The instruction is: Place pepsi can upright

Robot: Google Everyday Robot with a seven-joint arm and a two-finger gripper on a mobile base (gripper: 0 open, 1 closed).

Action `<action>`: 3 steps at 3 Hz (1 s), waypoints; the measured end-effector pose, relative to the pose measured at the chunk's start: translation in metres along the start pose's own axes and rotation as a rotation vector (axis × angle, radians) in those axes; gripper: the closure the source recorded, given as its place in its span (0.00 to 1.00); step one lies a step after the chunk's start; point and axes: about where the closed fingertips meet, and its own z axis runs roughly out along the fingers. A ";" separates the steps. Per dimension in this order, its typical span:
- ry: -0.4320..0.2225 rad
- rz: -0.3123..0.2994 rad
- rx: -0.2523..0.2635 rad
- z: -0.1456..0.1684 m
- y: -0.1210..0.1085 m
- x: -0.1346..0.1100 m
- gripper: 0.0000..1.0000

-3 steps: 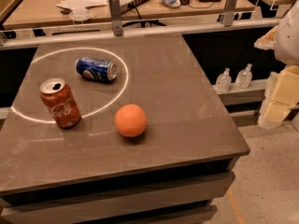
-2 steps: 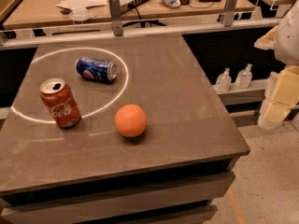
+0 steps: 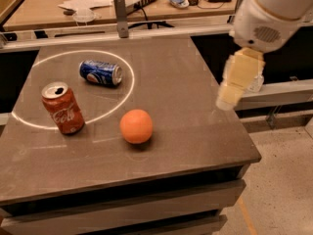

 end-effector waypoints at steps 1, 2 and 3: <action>-0.016 0.077 0.035 0.015 -0.015 -0.038 0.00; -0.014 0.121 0.087 0.034 -0.025 -0.092 0.00; -0.014 0.121 0.087 0.034 -0.025 -0.092 0.00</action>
Offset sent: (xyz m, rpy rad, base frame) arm 0.0963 0.1454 -0.0233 0.0022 -0.0915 -0.1718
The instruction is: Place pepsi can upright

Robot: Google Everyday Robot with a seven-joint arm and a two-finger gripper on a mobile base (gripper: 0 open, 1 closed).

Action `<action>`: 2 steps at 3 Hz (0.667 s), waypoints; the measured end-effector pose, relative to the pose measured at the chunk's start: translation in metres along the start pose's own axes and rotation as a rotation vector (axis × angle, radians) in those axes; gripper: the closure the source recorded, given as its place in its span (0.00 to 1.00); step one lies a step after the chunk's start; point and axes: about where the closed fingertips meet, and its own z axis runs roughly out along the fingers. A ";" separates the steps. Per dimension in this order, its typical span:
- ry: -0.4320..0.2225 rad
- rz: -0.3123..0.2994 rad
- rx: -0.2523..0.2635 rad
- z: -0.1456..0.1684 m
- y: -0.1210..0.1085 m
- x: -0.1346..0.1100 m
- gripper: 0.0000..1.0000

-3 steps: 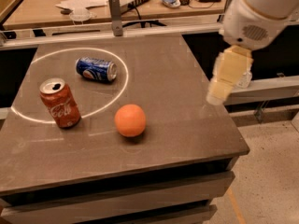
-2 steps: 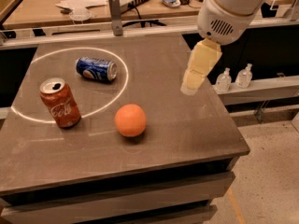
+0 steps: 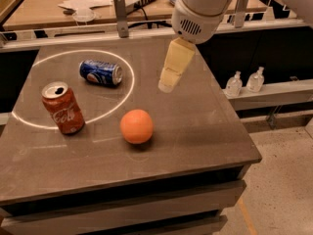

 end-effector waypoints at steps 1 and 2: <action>-0.021 0.029 -0.007 0.007 -0.002 -0.023 0.00; -0.044 0.102 -0.059 0.042 -0.012 -0.076 0.00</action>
Offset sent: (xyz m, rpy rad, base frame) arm 0.0861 0.0983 -0.0144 0.1438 0.0790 -0.1141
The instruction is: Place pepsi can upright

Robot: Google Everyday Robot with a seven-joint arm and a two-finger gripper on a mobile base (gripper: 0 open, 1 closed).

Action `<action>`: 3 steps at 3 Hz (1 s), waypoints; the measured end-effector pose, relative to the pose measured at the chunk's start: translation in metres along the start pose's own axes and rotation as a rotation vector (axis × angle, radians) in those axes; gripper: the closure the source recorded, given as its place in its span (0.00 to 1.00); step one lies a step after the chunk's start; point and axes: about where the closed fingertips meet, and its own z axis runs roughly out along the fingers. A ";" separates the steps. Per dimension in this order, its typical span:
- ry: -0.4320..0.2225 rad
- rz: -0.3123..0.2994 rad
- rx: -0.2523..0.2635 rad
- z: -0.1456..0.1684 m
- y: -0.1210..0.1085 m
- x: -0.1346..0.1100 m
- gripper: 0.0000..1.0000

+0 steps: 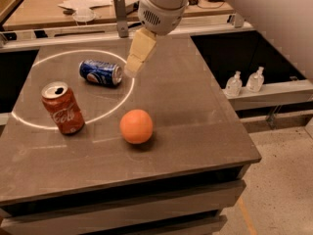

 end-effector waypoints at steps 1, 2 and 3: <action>-0.037 0.030 -0.042 0.032 -0.001 -0.036 0.00; -0.006 -0.039 -0.124 0.095 0.019 -0.084 0.00; 0.054 -0.159 -0.169 0.138 0.040 -0.123 0.00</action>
Offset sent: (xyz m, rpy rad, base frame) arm 0.0711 0.1445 -0.0926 0.0579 0.1509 0.1254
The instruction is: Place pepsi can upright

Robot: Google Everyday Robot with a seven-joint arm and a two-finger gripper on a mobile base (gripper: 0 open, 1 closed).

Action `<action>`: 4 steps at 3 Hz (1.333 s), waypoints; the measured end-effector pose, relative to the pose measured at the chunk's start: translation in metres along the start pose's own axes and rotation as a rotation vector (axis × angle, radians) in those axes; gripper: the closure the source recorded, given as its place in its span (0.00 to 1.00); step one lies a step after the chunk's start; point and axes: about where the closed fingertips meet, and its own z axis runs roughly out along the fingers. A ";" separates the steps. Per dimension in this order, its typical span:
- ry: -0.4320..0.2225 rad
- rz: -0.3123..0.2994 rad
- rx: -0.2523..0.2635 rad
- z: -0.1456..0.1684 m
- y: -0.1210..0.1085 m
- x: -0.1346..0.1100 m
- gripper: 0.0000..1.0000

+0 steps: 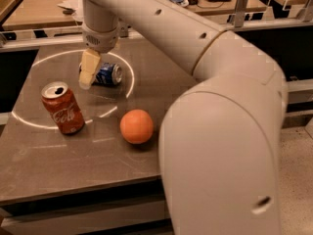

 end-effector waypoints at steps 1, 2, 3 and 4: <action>0.038 -0.059 -0.021 0.021 0.005 -0.022 0.00; 0.096 -0.068 -0.036 0.039 0.002 -0.031 0.25; 0.117 -0.049 -0.043 0.045 -0.003 -0.029 0.47; 0.086 0.035 -0.043 0.038 -0.015 -0.014 0.79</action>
Offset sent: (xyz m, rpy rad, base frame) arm 0.0179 0.0448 -0.0306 -0.1511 0.0767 0.0873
